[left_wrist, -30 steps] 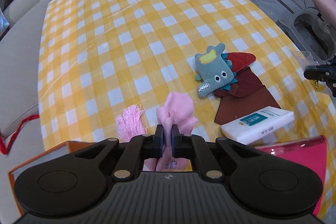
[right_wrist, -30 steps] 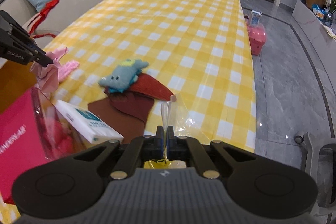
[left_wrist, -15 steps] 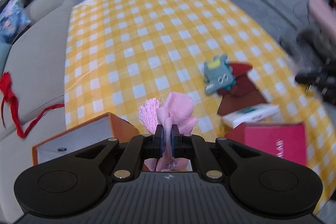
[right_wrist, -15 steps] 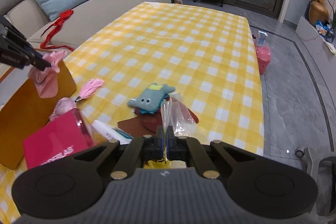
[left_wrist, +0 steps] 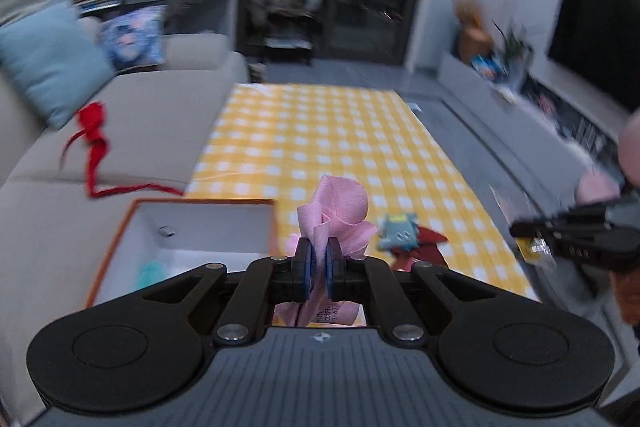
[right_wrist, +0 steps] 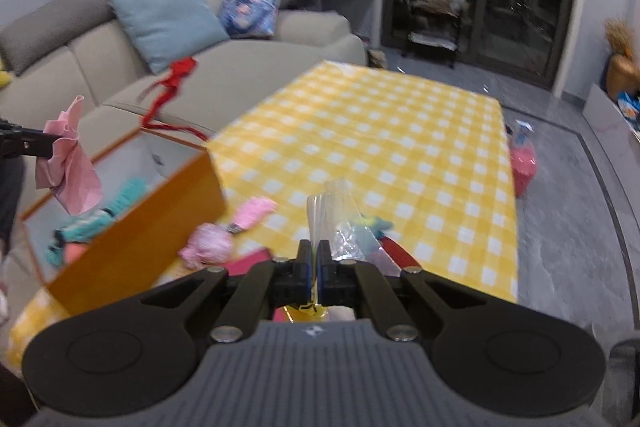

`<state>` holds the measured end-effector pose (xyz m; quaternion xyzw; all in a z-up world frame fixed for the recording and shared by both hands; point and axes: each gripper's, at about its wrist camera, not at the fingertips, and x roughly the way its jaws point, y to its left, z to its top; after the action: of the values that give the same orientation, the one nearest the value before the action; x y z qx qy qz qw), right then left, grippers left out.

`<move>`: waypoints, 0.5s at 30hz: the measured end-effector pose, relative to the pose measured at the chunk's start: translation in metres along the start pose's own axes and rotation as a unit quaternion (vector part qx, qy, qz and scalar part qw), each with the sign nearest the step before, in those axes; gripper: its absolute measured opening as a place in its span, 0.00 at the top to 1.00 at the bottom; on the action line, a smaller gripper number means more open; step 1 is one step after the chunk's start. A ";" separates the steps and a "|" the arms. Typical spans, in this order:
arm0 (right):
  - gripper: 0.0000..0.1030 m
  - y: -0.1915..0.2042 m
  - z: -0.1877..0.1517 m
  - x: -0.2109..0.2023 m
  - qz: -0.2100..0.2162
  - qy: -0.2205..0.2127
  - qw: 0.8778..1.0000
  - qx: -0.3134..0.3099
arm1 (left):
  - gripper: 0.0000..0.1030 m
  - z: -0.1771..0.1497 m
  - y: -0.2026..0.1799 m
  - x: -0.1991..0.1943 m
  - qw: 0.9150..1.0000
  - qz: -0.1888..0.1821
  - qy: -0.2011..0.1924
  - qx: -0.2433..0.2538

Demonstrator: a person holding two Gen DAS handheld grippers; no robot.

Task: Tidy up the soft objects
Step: 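Lift and carry the pink cloth and plastic bag with both tools to the orange box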

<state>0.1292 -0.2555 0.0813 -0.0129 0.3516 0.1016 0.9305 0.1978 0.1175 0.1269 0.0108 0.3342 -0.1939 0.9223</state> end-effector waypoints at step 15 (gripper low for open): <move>1.00 0.154 0.089 -0.003 0.072 -0.033 0.989 -0.124 | 0.93 0.044 0.112 0.034 0.995 0.038 -0.038 -0.084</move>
<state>0.1551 -0.0962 0.1575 -0.0999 0.3053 0.2115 0.9231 0.2893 0.2023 0.1282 -0.0611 0.3131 -0.1306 0.9387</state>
